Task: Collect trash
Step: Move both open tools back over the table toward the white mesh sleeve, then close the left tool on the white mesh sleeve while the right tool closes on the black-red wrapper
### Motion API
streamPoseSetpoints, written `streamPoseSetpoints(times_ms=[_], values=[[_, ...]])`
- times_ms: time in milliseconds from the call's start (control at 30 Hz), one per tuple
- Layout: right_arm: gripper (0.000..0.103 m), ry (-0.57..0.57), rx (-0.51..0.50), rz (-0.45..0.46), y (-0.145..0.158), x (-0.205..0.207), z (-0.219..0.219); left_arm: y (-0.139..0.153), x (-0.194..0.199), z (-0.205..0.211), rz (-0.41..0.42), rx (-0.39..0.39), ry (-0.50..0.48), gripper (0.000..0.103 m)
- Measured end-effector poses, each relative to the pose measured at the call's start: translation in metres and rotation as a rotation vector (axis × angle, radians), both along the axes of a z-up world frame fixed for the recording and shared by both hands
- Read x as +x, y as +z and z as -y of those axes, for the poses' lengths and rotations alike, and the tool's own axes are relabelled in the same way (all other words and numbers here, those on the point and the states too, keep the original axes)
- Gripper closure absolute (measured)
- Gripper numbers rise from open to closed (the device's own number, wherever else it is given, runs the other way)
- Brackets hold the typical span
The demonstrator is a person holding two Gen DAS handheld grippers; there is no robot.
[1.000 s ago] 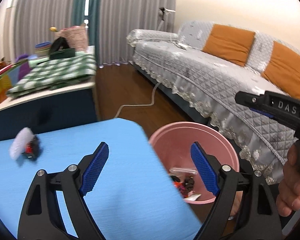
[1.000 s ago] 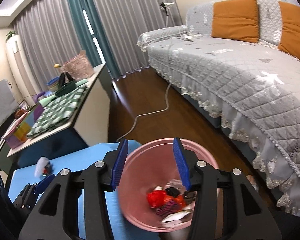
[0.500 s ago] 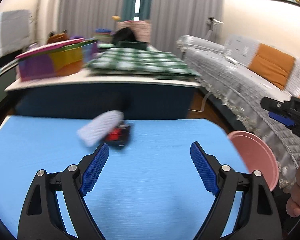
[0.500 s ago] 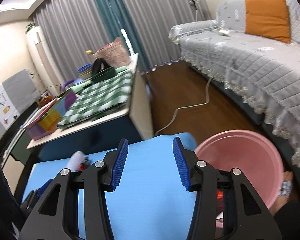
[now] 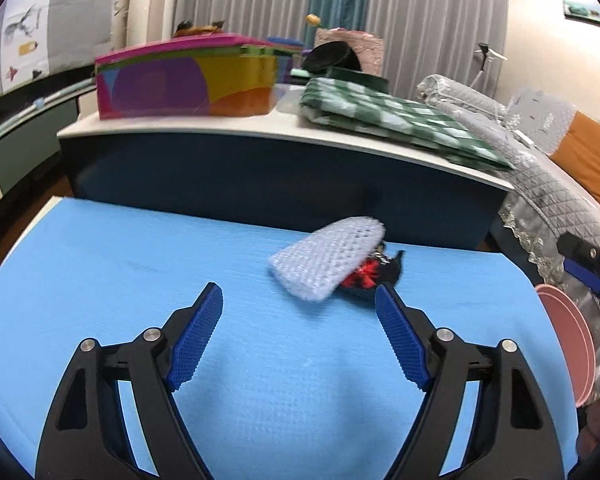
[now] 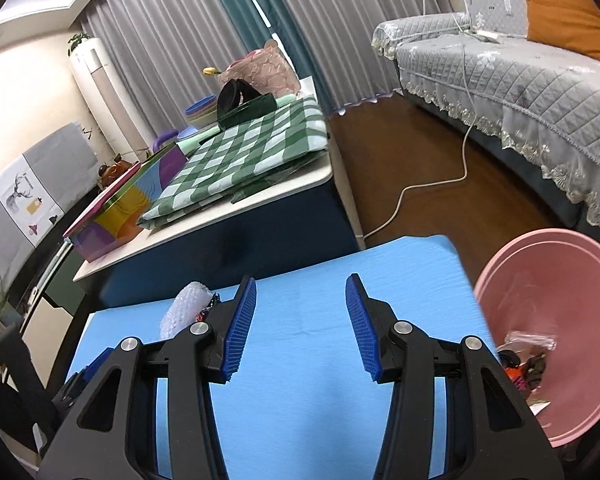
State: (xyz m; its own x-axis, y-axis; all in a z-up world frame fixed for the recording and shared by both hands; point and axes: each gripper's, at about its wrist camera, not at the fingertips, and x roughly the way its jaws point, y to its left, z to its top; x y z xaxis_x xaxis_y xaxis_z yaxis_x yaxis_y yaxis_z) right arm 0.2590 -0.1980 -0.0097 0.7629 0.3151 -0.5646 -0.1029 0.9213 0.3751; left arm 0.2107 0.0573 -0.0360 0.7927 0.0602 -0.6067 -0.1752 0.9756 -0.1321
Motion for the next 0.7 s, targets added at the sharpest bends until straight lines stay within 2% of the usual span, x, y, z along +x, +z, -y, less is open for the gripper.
streamPoseSetpoints(times_ms=[200,400,500,667,700], values=[[0.055,0.021,0.02,-0.04,-0.018,0.016,-0.018,-0.011,0.015,-0.007,-0.026,-0.033,0.002,0.027],[0.055,0.057,0.028,-0.075,-0.035,0.033,-0.042,-0.024,0.032,-0.017,-0.062,-0.104,0.008,0.029],[0.055,0.075,0.028,-0.09,-0.042,0.041,-0.052,-0.031,0.042,-0.015,-0.097,-0.133,-0.012,0.038],[0.056,0.096,0.038,-0.109,-0.051,0.052,-0.069,-0.038,0.054,-0.014,-0.131,-0.143,-0.055,0.084],[0.056,0.105,0.042,-0.11,-0.052,0.054,-0.073,-0.038,0.054,-0.016,-0.129,-0.145,-0.052,0.088]])
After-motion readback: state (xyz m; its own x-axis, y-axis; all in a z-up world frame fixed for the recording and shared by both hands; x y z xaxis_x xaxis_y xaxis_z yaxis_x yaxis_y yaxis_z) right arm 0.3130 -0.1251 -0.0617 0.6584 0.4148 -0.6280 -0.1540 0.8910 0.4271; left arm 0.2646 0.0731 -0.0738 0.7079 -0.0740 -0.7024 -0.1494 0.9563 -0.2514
